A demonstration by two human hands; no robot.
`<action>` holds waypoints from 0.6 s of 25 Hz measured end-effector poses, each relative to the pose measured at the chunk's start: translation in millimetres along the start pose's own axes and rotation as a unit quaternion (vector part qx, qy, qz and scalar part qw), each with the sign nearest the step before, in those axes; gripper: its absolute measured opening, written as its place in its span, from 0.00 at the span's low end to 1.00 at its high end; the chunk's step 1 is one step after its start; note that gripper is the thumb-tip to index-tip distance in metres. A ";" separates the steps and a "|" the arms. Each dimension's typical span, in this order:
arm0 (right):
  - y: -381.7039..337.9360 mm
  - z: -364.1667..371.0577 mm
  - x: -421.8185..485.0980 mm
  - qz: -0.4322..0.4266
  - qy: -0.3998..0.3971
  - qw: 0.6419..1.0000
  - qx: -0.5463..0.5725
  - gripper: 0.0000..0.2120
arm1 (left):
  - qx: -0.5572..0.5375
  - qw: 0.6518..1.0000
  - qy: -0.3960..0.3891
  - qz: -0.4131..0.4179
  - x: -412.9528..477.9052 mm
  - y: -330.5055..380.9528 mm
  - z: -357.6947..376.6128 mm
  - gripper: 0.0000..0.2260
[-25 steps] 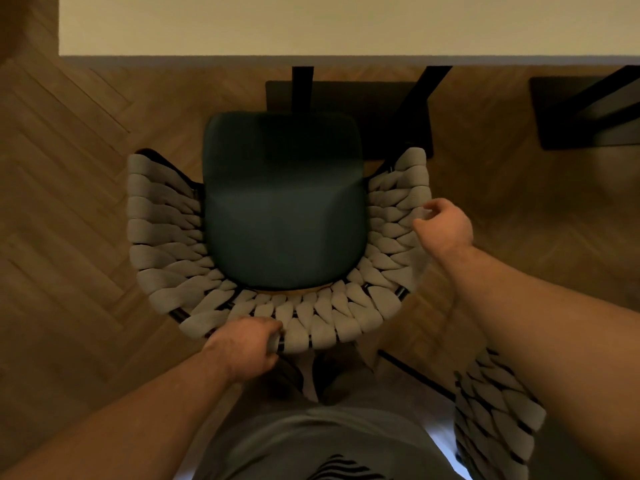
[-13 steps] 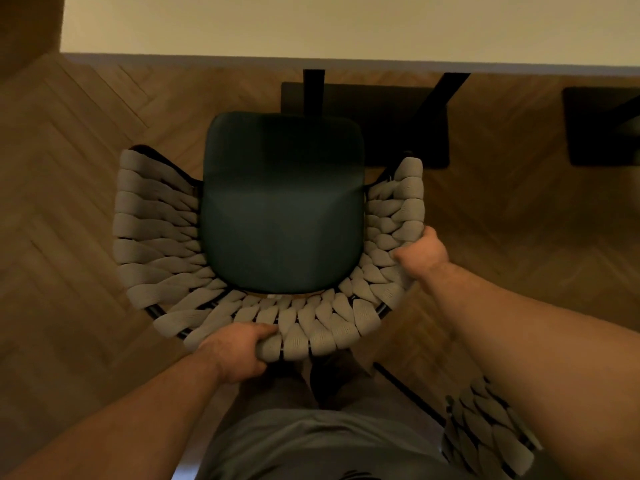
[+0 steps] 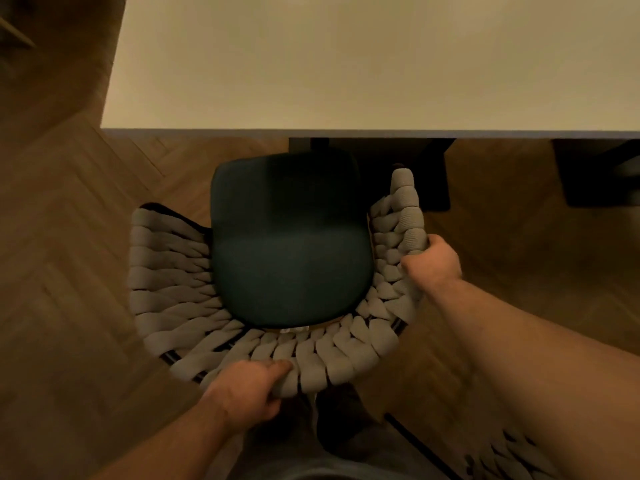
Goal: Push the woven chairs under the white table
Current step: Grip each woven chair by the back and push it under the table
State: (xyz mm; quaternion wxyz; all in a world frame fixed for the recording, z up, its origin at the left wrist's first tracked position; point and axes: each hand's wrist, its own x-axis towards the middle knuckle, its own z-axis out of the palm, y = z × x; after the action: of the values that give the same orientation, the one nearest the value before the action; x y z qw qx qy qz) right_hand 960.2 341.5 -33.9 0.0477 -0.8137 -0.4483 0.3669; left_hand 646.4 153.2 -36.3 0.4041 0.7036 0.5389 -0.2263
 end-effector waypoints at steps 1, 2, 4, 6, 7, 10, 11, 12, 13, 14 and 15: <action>-5.0 -3.6 7.9 0.002 0.004 1.000 -0.007 0.26 | 0.005 1.000 0.012 0.009 5.5 3.1 -3.9 0.28; -8.9 -6.3 15.8 0.009 0.005 1.000 -0.013 0.26 | 0.009 1.000 0.024 0.015 10.5 6.3 -7.3 0.28; -14.9 -9.8 28.9 0.028 0.005 0.999 -0.020 0.25 | 0.013 0.999 0.040 0.019 20.1 11.9 -12.5 0.26; -18.8 -10.0 38.1 0.039 0.007 0.999 -0.029 0.23 | 0.011 0.999 0.048 0.017 26.6 15.9 -16.2 0.24; -19.6 -9.1 41.0 0.043 0.010 0.998 -0.034 0.22 | 0.012 0.998 0.051 0.017 28.8 17.5 -17.2 0.23; -15.0 -6.0 43.5 0.050 0.024 0.998 -0.040 0.20 | 0.017 0.998 0.051 0.016 33.1 22.6 -17.9 0.23; -12.7 -6.2 42.1 0.050 0.027 0.998 -0.040 0.19 | 0.014 0.998 0.052 0.013 34.3 24.8 -16.3 0.23; -9.8 -6.1 40.6 0.048 0.031 0.998 -0.041 0.19 | 0.008 0.999 0.052 0.009 34.7 26.3 -14.8 0.24; -7.8 -5.5 38.9 0.043 0.036 0.997 -0.045 0.19 | 0.000 0.999 0.054 0.005 35.0 27.5 -13.1 0.24; -6.0 -3.6 36.1 0.037 0.044 0.997 -0.052 0.20 | -0.008 0.998 0.055 0.001 34.9 28.7 -12.2 0.25; -4.9 -1.4 31.2 0.026 0.049 0.996 -0.068 0.22 | -0.016 0.999 0.052 -0.002 34.8 28.2 -11.8 0.26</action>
State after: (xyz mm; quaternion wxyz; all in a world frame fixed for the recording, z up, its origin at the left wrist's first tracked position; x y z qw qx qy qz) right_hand 967.9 368.6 -48.2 0.0051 -0.8434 -0.4482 0.2964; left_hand 682.6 180.2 -46.6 0.3864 0.7068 0.5640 -0.1820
